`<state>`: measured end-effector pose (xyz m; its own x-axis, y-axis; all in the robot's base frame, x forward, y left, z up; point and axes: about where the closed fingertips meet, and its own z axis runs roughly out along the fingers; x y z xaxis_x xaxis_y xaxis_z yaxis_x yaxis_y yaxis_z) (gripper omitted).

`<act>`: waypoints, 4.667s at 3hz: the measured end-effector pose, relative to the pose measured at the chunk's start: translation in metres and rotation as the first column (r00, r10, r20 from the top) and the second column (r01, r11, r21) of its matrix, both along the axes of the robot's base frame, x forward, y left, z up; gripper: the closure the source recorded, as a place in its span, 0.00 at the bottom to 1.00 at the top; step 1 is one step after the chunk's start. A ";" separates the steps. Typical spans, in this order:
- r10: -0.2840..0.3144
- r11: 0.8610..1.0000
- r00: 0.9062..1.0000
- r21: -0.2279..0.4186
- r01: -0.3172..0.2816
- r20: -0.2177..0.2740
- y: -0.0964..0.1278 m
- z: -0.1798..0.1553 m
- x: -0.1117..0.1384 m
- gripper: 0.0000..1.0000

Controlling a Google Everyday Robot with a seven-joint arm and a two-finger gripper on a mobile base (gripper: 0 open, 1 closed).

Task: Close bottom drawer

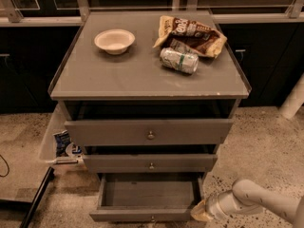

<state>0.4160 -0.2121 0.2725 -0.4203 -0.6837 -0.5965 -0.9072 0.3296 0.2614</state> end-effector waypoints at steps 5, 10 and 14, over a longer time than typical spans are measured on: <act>0.059 0.995 0.971 0.068 -0.077 0.232 0.045 -0.097 0.013 1.00; 0.024 0.995 0.972 0.091 -0.047 0.233 0.047 -0.107 0.027 0.14; 0.054 0.995 0.937 0.061 -0.080 0.344 0.045 -0.086 0.111 0.81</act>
Offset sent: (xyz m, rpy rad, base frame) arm 0.0029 0.0399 -0.0866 0.1717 -0.1066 0.1178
